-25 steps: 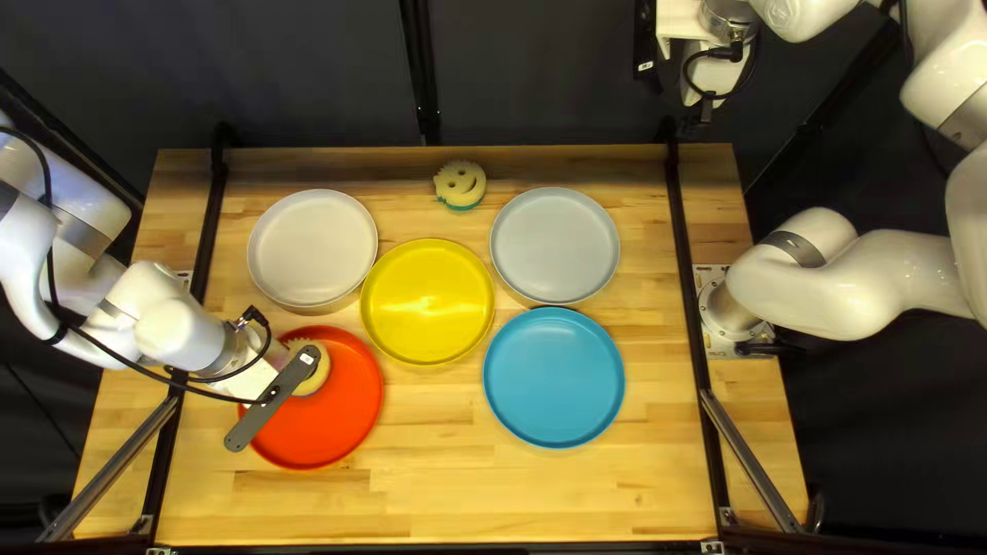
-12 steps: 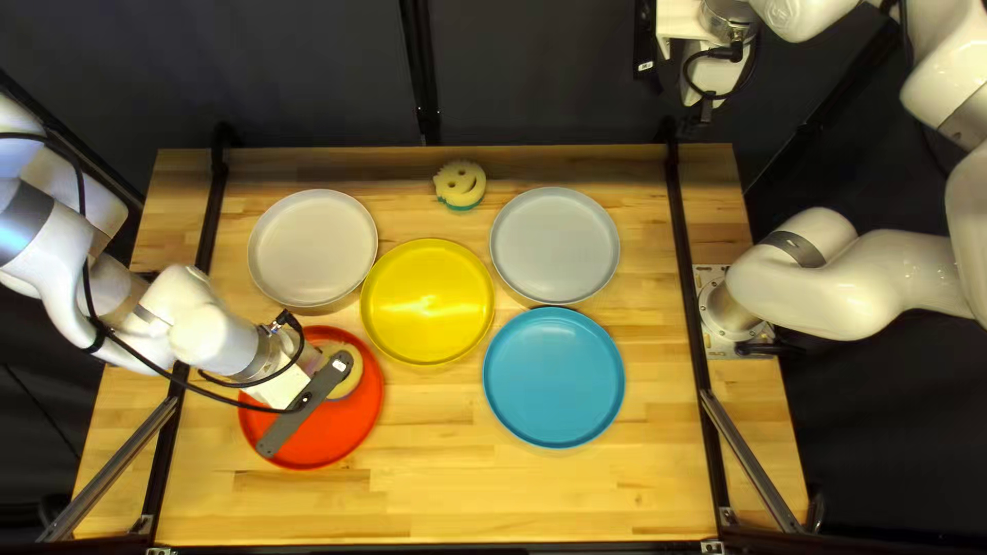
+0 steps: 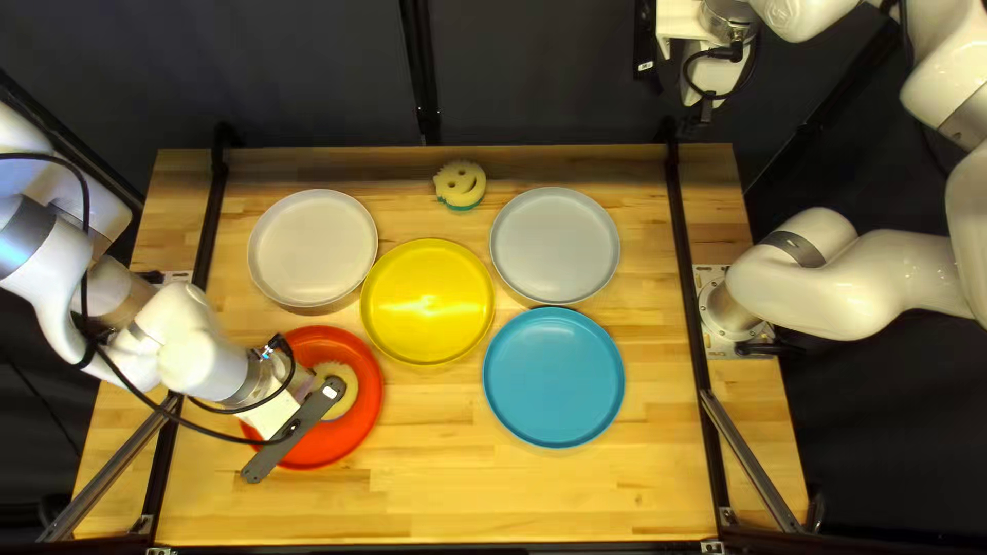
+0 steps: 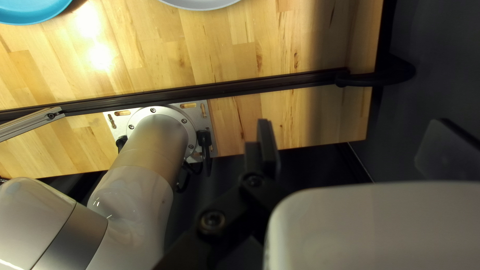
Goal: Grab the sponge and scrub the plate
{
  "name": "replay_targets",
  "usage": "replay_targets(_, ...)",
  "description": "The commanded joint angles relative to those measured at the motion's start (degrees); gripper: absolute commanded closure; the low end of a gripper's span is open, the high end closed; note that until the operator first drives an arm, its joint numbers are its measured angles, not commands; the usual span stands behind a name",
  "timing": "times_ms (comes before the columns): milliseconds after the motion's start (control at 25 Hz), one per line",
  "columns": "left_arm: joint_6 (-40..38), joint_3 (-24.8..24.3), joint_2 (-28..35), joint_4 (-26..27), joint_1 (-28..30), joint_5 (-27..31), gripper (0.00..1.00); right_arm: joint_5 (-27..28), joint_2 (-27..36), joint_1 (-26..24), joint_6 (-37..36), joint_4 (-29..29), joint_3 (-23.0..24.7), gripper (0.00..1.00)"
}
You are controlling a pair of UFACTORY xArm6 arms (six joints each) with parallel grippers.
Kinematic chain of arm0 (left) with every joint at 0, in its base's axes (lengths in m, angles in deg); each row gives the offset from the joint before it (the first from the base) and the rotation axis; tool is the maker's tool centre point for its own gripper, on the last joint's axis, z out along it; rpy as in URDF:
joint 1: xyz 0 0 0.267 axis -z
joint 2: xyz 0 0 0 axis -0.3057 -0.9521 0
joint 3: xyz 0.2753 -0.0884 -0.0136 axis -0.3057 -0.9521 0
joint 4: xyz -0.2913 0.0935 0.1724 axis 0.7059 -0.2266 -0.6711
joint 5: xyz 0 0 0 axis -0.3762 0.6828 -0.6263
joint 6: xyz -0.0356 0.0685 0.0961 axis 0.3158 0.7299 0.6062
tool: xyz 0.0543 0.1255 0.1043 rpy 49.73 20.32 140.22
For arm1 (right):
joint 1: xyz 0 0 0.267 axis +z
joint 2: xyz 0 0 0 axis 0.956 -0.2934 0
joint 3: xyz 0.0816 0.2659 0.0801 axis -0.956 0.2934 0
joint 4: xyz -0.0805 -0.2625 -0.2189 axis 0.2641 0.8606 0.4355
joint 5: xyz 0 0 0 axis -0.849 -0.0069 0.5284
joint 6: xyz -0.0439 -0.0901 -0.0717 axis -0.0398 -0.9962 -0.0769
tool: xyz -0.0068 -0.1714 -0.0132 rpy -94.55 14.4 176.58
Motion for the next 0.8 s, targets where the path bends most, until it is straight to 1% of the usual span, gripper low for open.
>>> replay_targets(40, -1.25, -1.87, 1.75, 1.08, 1.56, 0.56, 1.00, 0.00, 0.00, 0.00, 0.00, 0.00, 0.00, 0.00)
replay_targets(200, -3.11, -3.60, 3.48, 2.14, 3.53, 1.18, 1.00, 0.00, 0.00, 0.00, 0.00, 0.00, 0.00, 0.00)
replay_targets(480, -5.33, -4.95, 5.00, 2.95, 5.53, 1.73, 1.00, 0.00, 0.00, 0.00, 0.00, 0.00, 0.00, 0.00)
replay_targets(560, -4.80, -4.19, 4.37, 3.02, 5.12, 1.72, 1.00, 0.00, 0.00, 0.00, 0.00, 0.00, 0.00, 0.00)
replay_targets(800, 0.13, 0.41, -0.04, 1.85, 0.39, 0.75, 1.00, 0.00, 0.00, 0.00, 0.00, 0.00, 0.00, 0.00)
